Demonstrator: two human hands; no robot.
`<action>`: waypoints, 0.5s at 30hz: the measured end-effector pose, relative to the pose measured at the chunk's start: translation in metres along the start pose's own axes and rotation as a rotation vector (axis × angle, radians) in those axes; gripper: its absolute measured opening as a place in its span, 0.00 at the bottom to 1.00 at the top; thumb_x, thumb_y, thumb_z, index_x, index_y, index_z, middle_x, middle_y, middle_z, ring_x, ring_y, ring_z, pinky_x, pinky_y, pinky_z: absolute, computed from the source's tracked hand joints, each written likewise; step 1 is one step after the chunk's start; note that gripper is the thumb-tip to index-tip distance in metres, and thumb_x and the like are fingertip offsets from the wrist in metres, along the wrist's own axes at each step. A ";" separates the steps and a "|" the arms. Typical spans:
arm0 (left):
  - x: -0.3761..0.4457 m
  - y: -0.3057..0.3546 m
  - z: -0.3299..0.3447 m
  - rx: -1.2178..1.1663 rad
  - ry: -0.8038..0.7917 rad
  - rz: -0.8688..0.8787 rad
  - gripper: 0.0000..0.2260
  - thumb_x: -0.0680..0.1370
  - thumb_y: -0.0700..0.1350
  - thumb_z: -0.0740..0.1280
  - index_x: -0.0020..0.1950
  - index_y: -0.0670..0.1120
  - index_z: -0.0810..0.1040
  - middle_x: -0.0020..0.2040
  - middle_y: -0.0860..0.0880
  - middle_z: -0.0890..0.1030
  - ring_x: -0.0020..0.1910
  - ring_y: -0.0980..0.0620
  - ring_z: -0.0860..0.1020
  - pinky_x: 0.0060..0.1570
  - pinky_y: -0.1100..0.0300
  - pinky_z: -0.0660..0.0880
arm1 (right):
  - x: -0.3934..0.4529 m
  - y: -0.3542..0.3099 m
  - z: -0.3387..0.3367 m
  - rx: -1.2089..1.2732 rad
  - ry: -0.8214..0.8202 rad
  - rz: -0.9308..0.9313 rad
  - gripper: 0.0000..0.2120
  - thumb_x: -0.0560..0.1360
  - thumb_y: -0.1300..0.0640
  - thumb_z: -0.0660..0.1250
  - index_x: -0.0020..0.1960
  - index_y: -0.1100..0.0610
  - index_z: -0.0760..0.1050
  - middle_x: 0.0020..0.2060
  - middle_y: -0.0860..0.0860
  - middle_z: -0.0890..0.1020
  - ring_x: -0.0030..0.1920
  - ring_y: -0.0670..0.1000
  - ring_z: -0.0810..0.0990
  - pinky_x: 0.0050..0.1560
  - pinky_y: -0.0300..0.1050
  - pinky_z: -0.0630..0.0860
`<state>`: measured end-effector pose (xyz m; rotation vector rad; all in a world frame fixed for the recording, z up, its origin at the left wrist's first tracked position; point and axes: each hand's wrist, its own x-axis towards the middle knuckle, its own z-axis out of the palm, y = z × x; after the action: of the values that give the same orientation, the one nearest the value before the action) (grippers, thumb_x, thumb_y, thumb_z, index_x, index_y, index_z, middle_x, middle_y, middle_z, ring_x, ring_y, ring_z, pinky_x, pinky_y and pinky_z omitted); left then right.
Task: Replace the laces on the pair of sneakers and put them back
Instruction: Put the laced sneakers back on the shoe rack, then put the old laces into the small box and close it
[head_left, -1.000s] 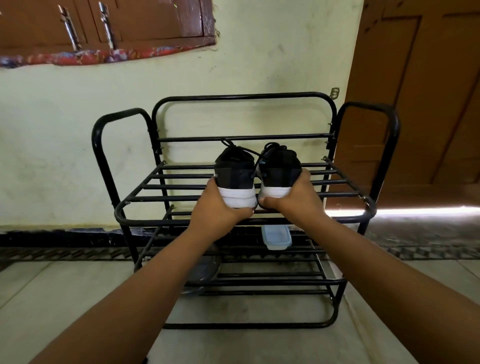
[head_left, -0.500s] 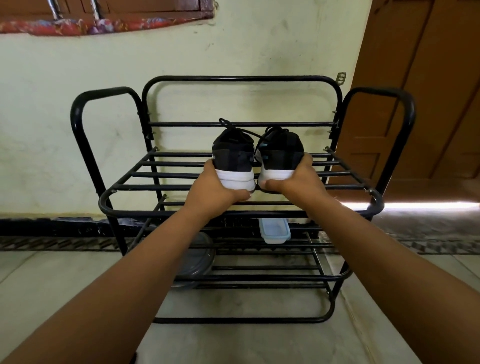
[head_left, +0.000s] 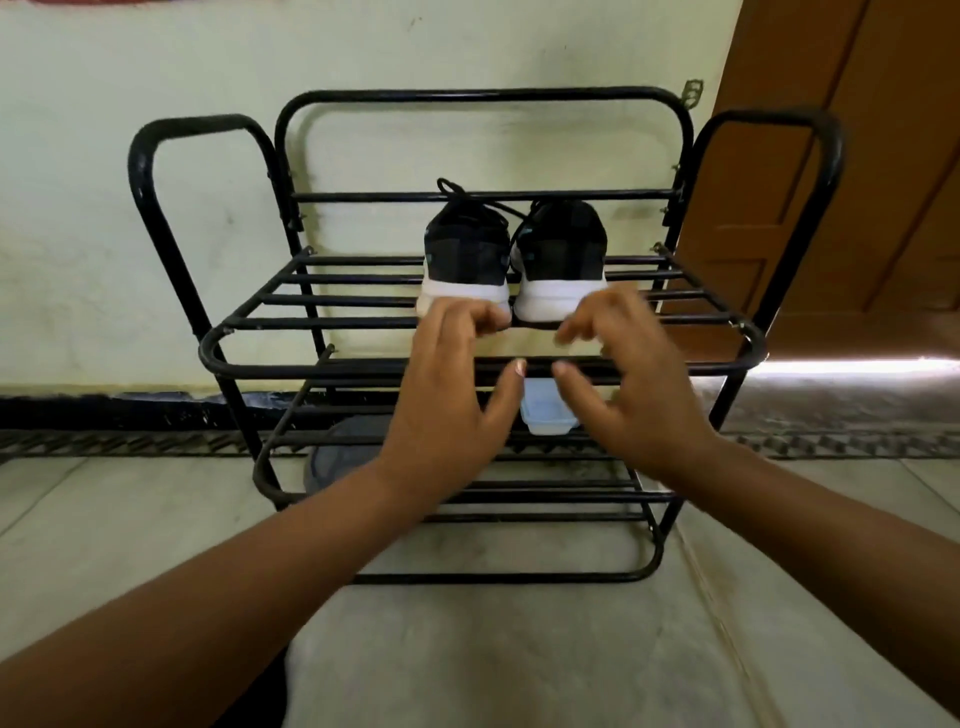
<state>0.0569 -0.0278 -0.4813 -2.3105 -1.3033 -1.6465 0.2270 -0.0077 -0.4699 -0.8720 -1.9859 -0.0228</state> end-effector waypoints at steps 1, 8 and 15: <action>-0.014 0.005 0.002 -0.047 -0.039 0.015 0.10 0.76 0.40 0.65 0.55 0.40 0.71 0.52 0.50 0.71 0.51 0.57 0.71 0.53 0.70 0.67 | -0.014 -0.004 0.002 0.006 -0.077 -0.054 0.07 0.72 0.56 0.63 0.47 0.59 0.74 0.45 0.52 0.73 0.47 0.48 0.70 0.45 0.35 0.67; -0.053 -0.020 0.043 -0.065 -0.411 -0.445 0.12 0.79 0.40 0.63 0.62 0.44 0.74 0.57 0.49 0.73 0.53 0.57 0.74 0.56 0.63 0.73 | -0.068 0.030 0.039 0.067 -0.217 0.396 0.06 0.72 0.58 0.67 0.48 0.56 0.75 0.46 0.49 0.76 0.48 0.48 0.74 0.43 0.37 0.71; -0.023 -0.059 0.096 -0.107 -0.426 -0.878 0.26 0.78 0.42 0.63 0.75 0.48 0.59 0.65 0.39 0.72 0.55 0.41 0.77 0.44 0.56 0.73 | -0.054 0.092 0.063 0.329 -0.182 1.012 0.23 0.73 0.62 0.68 0.66 0.53 0.70 0.53 0.55 0.79 0.45 0.51 0.78 0.38 0.43 0.74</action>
<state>0.0919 0.0400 -0.5671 -2.3797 -2.6644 -1.3799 0.2504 0.0526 -0.5760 -1.5816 -1.4351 0.9524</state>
